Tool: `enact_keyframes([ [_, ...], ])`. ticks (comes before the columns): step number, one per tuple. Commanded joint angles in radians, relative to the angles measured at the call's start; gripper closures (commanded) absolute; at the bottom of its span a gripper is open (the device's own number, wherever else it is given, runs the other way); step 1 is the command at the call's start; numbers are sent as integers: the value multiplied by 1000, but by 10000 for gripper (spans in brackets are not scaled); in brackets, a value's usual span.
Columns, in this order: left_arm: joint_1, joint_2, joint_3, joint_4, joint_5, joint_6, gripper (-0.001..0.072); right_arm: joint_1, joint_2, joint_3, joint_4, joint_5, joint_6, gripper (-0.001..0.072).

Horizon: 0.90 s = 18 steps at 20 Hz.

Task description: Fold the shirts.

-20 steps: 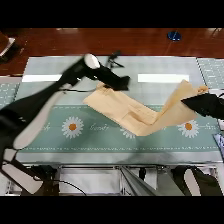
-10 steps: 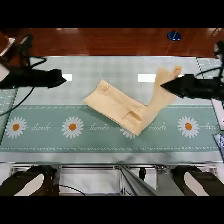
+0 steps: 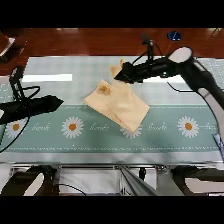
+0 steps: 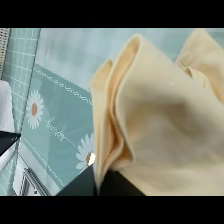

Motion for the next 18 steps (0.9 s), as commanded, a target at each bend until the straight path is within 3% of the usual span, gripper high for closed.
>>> enact_keyframes([
  [1, -15, 10, -23, -16, 23, 0, 691, 62, -161, 103, 1, -13, 29, 690],
  [5, -17, 0, -26, -34, 42, 0, 691, 90, -260, 147, 8, -49, 56, 667],
  [7, -17, -12, -27, -34, 42, 0, 691, 97, -275, 148, 25, -98, 48, 303],
  [10, -16, -32, -30, -34, 42, 0, 691, 72, -253, 150, 31, -30, 33, 304],
  [14, -17, -44, -31, -33, 42, 0, 691, -89, -124, 150, 2, 220, 6, 312],
  [16, -17, -44, -31, -34, 42, 0, 691, -174, 14, 143, -153, 303, 19, 312],
  [18, -17, -44, -31, -33, 42, 0, 691, -245, 203, 75, -425, 308, 80, 311],
])
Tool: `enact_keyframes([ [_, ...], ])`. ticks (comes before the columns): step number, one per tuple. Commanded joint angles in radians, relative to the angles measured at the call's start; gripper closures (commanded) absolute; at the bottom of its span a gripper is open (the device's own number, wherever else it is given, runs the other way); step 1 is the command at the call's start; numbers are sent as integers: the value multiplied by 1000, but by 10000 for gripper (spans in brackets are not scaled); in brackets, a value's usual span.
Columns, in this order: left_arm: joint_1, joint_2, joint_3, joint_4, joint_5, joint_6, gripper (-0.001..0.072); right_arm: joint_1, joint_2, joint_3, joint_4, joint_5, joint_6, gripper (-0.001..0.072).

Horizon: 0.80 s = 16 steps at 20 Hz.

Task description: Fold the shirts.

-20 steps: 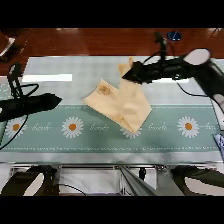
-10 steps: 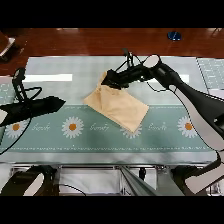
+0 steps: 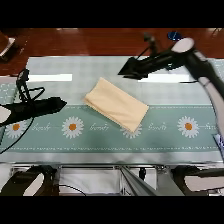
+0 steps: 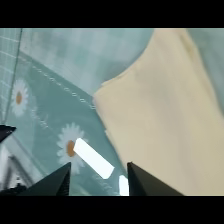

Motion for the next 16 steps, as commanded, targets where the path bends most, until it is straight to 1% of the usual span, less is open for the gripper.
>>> enact_keyframes([
  [1, -1, -2, 0, 0, 0, 0, 691, -133, 298, -119, -427, 67, 106, 310],
  [3, -1, -2, 0, 0, 0, 0, 691, -207, 518, -324, -637, -22, 234, 310],
  [5, -1, -2, 0, 0, 0, 0, 691, -276, 726, -571, -742, -115, 364, 310],
  [7, -1, -2, 0, 0, 0, 0, 691, -318, 880, -808, -731, -194, 497, 308],
  [8, -1, -3, 0, 0, 0, 0, 691, -320, 926, -917, -679, -235, 529, 299],
  [9, -1, -3, 0, 0, 1, 0, 691, -319, 945, -1004, -592, -272, 531, 298],
  [10, -1, -3, 0, 0, 0, 0, 691, -319, 943, -1076, -493, -307, 510, 298],
  [11, -1, -3, 0, 0, 0, 0, 691, -319, 930, -1139, -390, -348, 468, 298],
  [13, -1, -7, 0, -1, 0, 0, 691, -319, 876, -1204, -227, -399, 366, 299],
  [16, -1, -23, 0, -1, 0, 0, 691, -319, 711, -1209, -5, -407, 183, 299],
])
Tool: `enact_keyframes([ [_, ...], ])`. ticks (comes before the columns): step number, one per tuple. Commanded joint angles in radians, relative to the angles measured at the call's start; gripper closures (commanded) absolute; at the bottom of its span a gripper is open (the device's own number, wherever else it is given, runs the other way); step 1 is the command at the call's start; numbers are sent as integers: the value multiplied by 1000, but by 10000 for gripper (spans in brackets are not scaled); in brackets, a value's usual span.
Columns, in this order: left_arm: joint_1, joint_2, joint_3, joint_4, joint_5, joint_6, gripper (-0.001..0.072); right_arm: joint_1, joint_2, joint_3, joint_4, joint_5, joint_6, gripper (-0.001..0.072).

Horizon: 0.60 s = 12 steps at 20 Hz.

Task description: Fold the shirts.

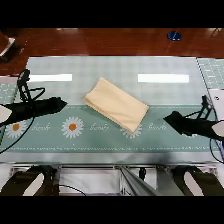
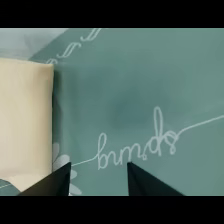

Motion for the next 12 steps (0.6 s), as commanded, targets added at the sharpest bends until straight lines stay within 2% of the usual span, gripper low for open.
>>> enact_keyframes([
  [1, -1, -17, 0, 0, 0, 0, 691, -4, -158, -62, 331, -52, -225, 299],
  [4, -1, -36, 0, -23, 0, 0, 691, 10, -344, -40, 533, -56, -402, 300],
  [10, -1, -40, 0, -23, -1, 0, 691, 210, -671, 187, 546, -67, -418, 303],
  [11, -1, -40, 0, -23, -1, 0, 691, 237, -716, 233, 545, -55, -414, 320],
  [12, -1, -40, 0, -23, -1, 0, 691, 257, -752, 275, 544, -40, -414, 374],
])
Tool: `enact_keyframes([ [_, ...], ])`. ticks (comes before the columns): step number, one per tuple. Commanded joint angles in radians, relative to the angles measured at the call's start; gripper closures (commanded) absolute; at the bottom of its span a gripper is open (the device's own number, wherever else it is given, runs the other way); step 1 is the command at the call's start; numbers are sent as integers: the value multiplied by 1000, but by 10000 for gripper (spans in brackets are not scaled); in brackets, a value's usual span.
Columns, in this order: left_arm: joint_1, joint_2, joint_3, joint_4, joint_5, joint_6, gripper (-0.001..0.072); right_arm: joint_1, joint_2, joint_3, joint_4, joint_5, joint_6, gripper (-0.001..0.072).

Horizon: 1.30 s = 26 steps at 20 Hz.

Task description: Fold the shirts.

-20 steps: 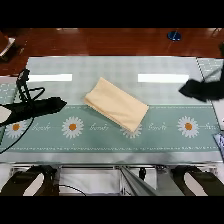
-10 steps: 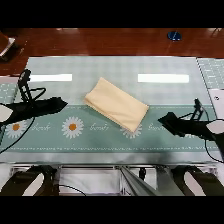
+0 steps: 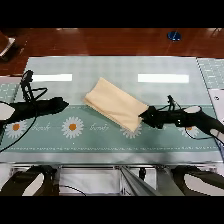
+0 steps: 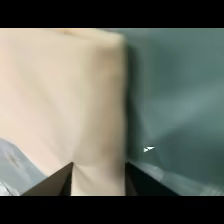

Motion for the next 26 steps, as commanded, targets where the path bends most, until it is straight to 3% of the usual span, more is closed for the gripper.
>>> enact_keyframes([
  [1, -1, -1, 0, -1, 0, 0, 691, 89, -156, 152, 3, 28, -29, 526],
  [2, -1, -1, 0, -1, 0, 0, 691, 105, -171, 201, -6, 48, -57, 672],
  [3, -1, -1, 0, -1, 0, 0, 691, 117, -172, 251, -11, 65, -77, 689],
  [6, -1, -1, 0, -1, 0, 0, 691, 122, -172, 480, -101, 189, -48, 690],
  [13, -1, -1, 0, -1, 0, 0, 691, 117, -172, 1121, -496, 444, 186, 690],
  [15, -1, -1, 0, -1, 0, 0, 691, 93, -172, 1246, -544, 507, 213, 690],
  [20, -1, -1, 0, -1, -8, 0, 691, -69, -171, 1426, -552, 684, 268, 690],
  [26, -1, -1, 0, -1, -8, 0, 691, -338, -96, 1446, -552, 843, 318, 690],
])
